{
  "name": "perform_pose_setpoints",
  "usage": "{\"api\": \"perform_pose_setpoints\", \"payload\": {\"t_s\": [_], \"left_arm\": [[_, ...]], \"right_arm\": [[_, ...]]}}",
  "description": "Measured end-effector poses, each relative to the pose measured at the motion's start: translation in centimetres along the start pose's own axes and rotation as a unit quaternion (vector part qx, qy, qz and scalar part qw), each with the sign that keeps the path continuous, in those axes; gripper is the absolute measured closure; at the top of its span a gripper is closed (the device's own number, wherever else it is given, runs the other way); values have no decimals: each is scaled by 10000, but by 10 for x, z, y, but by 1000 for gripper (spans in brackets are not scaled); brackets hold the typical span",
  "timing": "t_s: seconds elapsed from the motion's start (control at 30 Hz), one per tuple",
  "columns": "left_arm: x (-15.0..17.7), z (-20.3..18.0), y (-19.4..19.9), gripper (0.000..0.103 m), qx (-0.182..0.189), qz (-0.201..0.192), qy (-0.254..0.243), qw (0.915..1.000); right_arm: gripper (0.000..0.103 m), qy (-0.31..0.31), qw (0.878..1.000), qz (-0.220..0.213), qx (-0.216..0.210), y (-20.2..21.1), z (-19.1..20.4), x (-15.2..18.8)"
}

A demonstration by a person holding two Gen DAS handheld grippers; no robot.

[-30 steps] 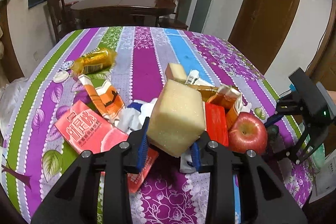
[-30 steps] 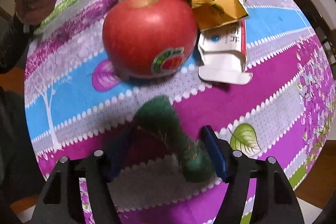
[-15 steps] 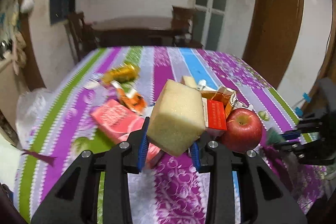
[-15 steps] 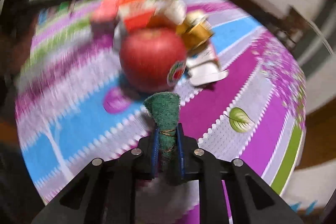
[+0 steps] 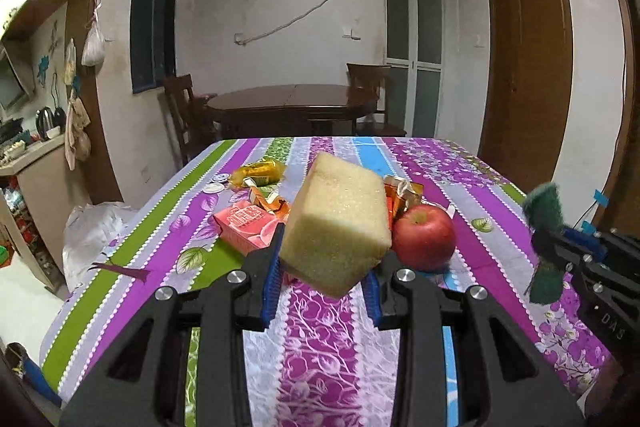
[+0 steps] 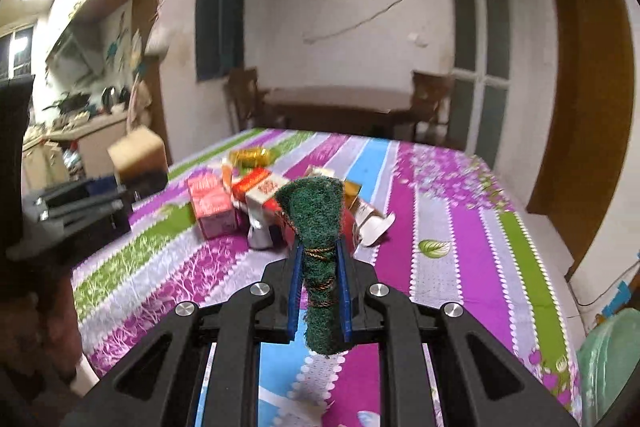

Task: Collect trash
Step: 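Lift the sponge block and green scrubber and carry them to the green bin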

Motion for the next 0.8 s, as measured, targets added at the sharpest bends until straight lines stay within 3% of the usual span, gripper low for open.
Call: {"api": "perform_pose_setpoints", "payload": {"t_s": [0.43, 0.8], "left_arm": [[11, -23, 21, 71, 102, -89, -46, 9999], [6, -54, 23, 71, 345, -154, -243, 9990]], "right_arm": [[87, -129, 9986, -407, 328, 53, 6, 12], [87, -221, 9970, -489, 554, 81, -24, 12]]}}
Point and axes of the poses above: each gripper's, at about its wrist camera, not at the fingertips, and y roughly against the way its jaws point, z to its left, x to its underside, the point moved 2 cm from there along -y, roughly the way its jaws point, and after that the axes turned 9 degrees about z, right-handed, at the moved point
